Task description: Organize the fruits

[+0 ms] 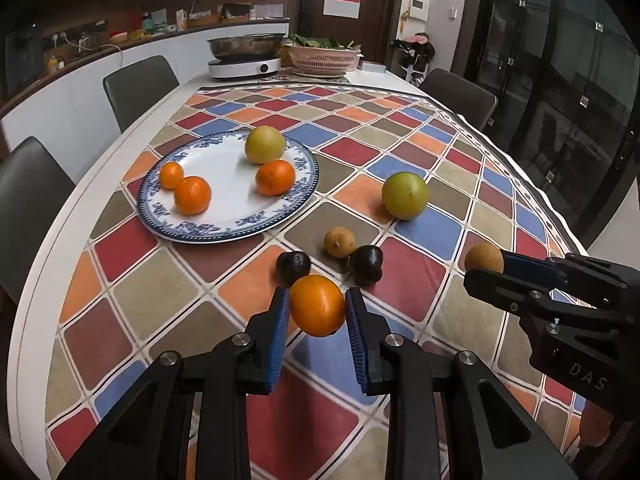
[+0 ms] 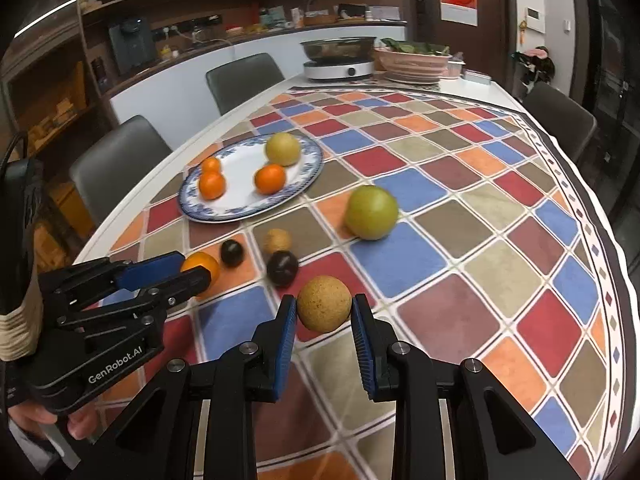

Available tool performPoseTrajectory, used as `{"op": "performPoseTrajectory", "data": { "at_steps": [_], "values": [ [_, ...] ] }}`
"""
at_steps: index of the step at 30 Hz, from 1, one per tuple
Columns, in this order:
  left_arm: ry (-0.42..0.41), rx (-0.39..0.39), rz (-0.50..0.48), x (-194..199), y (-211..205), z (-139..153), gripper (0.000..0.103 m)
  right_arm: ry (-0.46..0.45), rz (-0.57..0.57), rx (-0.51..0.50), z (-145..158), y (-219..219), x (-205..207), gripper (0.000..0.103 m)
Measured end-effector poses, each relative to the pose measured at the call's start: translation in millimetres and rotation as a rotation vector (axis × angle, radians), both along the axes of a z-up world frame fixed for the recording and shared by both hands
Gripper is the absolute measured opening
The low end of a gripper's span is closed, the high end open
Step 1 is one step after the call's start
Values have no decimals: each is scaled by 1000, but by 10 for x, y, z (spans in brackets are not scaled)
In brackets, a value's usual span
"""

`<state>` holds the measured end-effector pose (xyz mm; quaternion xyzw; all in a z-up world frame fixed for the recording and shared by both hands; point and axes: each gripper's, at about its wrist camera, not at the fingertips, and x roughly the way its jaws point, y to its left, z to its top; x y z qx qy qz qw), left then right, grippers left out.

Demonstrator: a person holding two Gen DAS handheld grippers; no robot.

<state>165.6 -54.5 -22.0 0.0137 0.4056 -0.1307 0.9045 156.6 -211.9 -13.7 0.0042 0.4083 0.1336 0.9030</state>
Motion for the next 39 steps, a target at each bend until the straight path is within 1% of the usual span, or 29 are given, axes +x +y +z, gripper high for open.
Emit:
{"op": "performPoseTrajectory", "data": {
  "at_steps": [6,10,15,19,21,22,23,26,29,35,39],
  "values": [
    [-21,-5,8,-70,131,83,28,0,43,4,38,156,-38,29],
    [-33,5,12,-44,214,126,27,2,70,11,63,244,-10,29],
    [-41,11,14,81,305,179,25,-4,105,18,115,369,141,29],
    [-47,10,19,239,388,235,22,1,125,30,166,467,355,29],
    [-51,9,17,343,421,259,20,6,133,34,186,512,470,29],
    [-52,8,17,394,434,265,16,9,143,37,197,543,549,29],
    [-54,5,16,455,451,268,3,10,147,36,202,568,604,29],
    [-38,-13,23,670,527,248,2,14,165,35,216,661,804,29],
    [-24,-17,34,786,591,203,2,16,170,34,246,734,987,29],
    [-10,-2,55,882,723,136,2,6,200,15,275,929,1243,29],
    [26,14,73,936,856,72,3,26,229,3,226,1096,1416,29]
  ]
}}
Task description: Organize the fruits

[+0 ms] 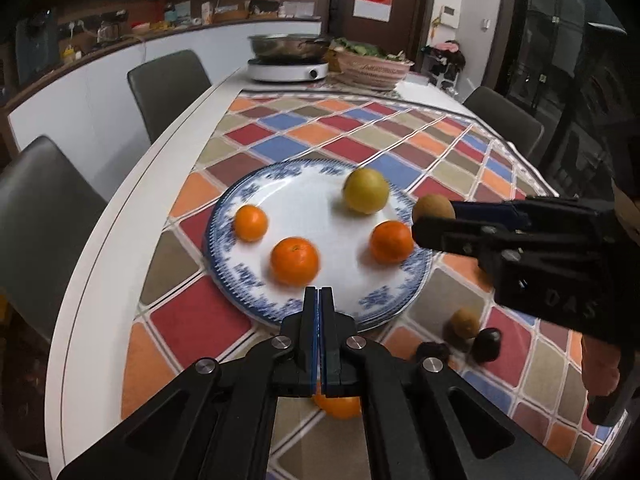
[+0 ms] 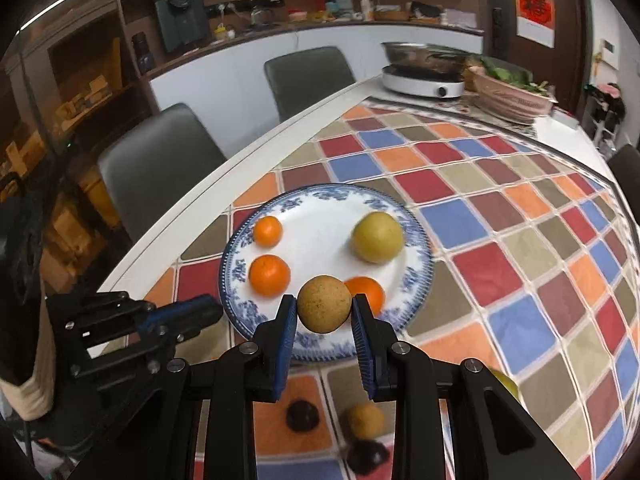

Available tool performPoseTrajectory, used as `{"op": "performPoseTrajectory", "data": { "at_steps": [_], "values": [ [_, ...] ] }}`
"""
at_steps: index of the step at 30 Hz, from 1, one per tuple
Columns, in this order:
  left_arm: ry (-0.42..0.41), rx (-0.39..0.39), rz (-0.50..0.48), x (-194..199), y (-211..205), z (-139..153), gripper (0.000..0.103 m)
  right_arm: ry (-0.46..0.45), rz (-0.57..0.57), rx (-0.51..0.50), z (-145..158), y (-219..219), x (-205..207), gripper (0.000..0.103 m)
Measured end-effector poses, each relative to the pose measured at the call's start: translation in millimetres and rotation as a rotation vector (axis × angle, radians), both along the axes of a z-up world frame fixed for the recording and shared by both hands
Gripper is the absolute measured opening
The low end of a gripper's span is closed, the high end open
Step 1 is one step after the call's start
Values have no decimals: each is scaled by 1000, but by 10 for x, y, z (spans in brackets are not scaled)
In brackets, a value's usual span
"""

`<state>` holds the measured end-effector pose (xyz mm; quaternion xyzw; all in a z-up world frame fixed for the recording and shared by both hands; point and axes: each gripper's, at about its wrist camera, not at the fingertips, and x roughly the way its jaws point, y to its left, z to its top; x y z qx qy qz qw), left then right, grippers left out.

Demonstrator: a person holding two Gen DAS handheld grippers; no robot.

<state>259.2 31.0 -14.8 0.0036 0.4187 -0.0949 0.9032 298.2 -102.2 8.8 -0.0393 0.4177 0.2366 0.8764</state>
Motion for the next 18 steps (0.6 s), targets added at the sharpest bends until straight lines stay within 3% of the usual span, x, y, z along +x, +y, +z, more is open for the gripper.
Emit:
{"op": "performPoseTrajectory", "data": {
  "at_steps": [3,6,8,18],
  "values": [
    [25,-6,23,19,112,-54,4,8,1,-28,-76,117,121,29],
    [37,3,31,6,183,-90,13,6,-14,-42,-117,179,199,32],
    [32,6,38,-24,216,-86,19,-5,-31,-48,-114,194,212,55],
    [-1,49,38,-276,246,10,38,-54,-55,-68,-3,162,-91,56]
  ]
}}
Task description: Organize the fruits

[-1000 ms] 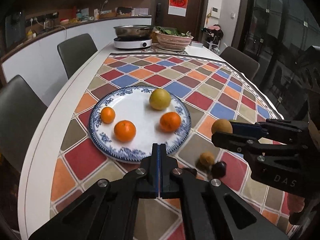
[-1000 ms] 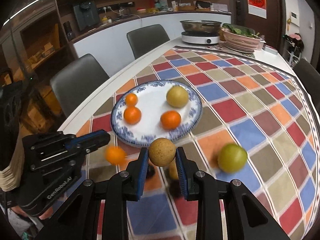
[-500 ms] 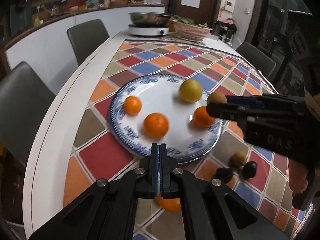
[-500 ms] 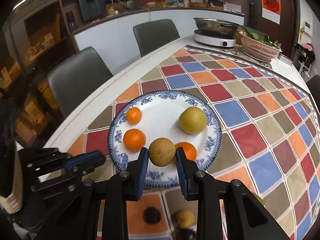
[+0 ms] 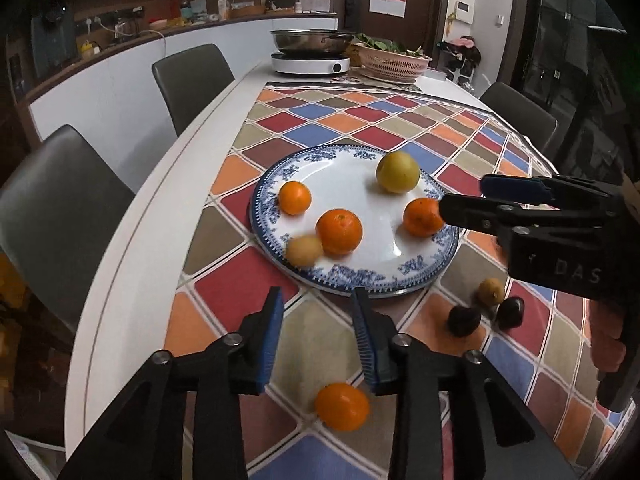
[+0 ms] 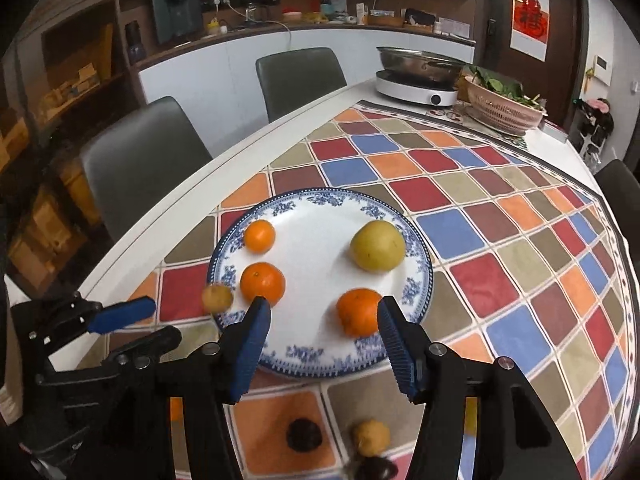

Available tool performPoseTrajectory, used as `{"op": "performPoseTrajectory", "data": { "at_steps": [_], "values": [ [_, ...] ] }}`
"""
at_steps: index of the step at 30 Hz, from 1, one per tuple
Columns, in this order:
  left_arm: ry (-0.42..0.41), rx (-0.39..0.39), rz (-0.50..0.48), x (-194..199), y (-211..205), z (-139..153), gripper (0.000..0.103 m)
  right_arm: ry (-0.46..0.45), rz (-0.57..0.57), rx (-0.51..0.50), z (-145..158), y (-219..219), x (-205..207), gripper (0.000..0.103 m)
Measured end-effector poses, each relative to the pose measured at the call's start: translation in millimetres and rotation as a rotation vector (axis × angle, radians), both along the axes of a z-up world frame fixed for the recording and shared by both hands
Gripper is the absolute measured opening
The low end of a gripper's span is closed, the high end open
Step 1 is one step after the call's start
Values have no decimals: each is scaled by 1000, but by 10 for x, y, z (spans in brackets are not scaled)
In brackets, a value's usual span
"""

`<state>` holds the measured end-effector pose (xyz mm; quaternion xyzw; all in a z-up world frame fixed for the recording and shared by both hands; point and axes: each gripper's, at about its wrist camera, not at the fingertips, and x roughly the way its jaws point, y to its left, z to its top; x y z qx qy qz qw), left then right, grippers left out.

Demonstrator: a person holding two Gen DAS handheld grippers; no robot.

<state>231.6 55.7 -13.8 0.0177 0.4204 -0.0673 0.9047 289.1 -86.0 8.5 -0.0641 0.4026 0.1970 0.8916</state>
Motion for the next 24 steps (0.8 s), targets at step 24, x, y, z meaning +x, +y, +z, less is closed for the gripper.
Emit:
{"op": "performPoseTrajectory", "data": {
  "at_steps": [24],
  "values": [
    [-23,13,60,-903,5,-67,66,-70,-105,-57,-10,-196,-1073,68]
  ]
}}
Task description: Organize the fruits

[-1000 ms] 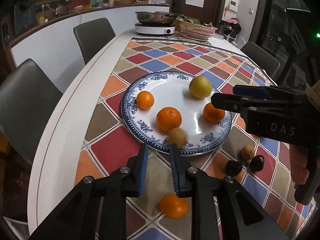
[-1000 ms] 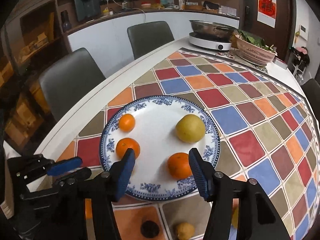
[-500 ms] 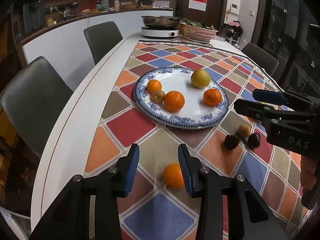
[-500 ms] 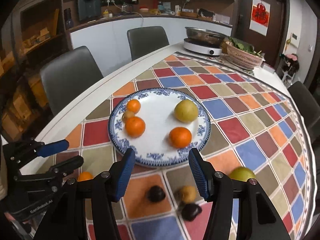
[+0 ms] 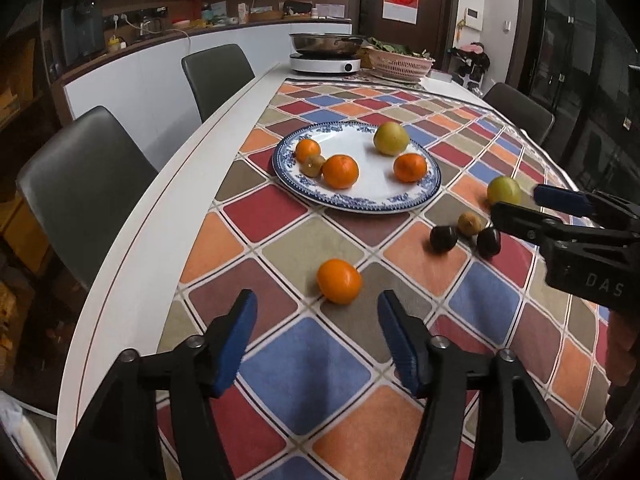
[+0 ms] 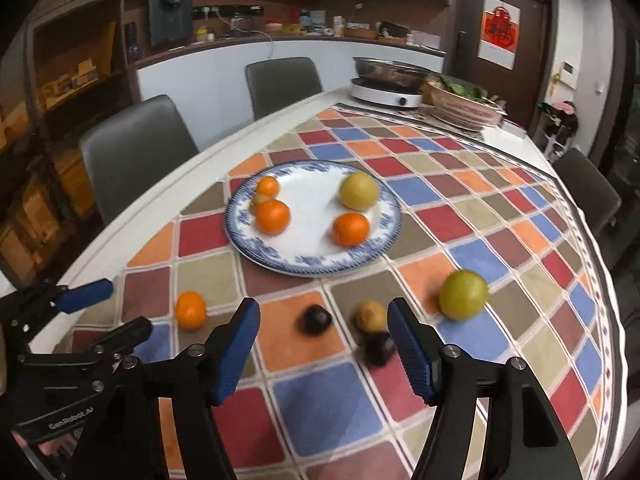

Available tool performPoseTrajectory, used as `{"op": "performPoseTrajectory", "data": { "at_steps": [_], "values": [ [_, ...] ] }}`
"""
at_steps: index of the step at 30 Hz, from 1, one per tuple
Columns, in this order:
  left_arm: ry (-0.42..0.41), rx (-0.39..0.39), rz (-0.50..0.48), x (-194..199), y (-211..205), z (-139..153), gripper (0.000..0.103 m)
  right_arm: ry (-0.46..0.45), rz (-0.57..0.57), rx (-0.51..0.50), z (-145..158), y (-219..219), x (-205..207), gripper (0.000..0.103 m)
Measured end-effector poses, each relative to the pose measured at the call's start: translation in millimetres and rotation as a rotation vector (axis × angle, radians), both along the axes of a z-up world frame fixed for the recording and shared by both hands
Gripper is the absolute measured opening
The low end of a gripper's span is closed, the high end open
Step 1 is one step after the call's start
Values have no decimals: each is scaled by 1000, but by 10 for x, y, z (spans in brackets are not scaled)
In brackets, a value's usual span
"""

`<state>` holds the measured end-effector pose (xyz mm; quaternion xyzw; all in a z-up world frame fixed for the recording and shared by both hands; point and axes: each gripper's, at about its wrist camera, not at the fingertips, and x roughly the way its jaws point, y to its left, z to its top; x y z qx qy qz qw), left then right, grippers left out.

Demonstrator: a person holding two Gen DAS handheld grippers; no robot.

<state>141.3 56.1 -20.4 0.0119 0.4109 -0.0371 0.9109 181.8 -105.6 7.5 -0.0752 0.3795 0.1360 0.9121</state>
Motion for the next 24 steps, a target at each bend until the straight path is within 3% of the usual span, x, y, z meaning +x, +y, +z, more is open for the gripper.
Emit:
{"op": "performPoseTrajectory", "data": {
  "at_steps": [2,13,21,24],
  "values": [
    [-2,16,-1,-21,-60,-22,69,0,-42,-2,-31,-100,-53,74],
    [17,70,-22,29,-272,-157,69,52,-177,1,-283,-546,-116,74],
    [44,64,-26,224,-223,-252,69,94,-134,-18,-457,-482,35,73],
    [60,44,-47,290,-209,-301,65,102,-120,-23,-500,-443,102,68]
  ]
}}
